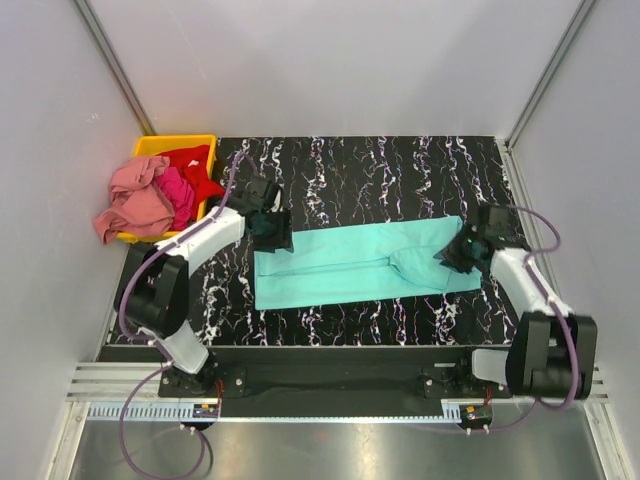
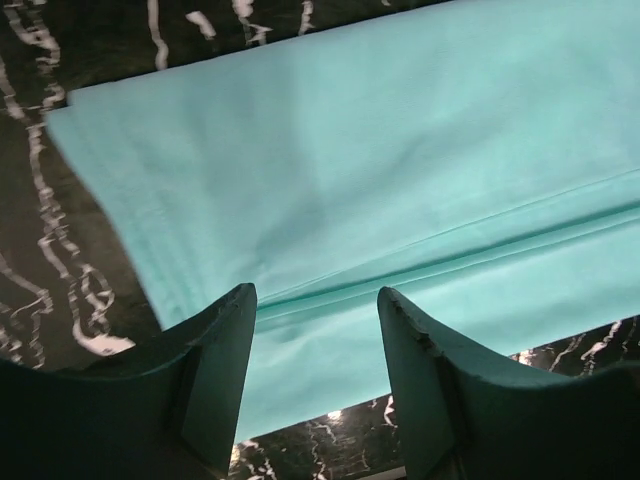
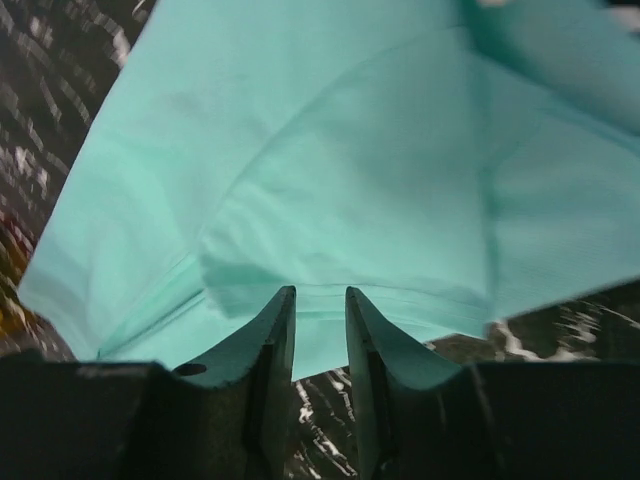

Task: Fold and stack the t-shirts
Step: Fold the tshirt

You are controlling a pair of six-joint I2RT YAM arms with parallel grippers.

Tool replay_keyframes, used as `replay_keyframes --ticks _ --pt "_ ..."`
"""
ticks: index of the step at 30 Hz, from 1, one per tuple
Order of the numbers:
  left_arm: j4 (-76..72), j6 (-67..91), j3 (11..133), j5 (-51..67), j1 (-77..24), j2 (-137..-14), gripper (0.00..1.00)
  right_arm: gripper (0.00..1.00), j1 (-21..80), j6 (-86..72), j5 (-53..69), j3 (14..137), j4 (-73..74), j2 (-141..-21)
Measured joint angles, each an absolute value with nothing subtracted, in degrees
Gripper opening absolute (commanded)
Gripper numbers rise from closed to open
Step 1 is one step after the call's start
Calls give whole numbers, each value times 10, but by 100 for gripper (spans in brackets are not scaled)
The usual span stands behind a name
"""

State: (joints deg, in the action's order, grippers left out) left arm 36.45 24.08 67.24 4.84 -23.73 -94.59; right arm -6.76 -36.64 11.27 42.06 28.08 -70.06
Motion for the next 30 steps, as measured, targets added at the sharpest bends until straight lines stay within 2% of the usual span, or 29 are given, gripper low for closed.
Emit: replay_keyframes --ticks 6,11,21,30 --pt "346 256 670 58 -239 -1004 57 26 63 -336 133 532 264 -846" --pt "370 277 671 8 -237 -1044 56 24 87 -321 141 535 247 -901" --pt "400 294 679 -75 -234 -1045 55 22 87 -307 85 473 263 -900" --pt "430 261 710 -107 -232 -1025 54 28 87 -297 81 496 285 -859"
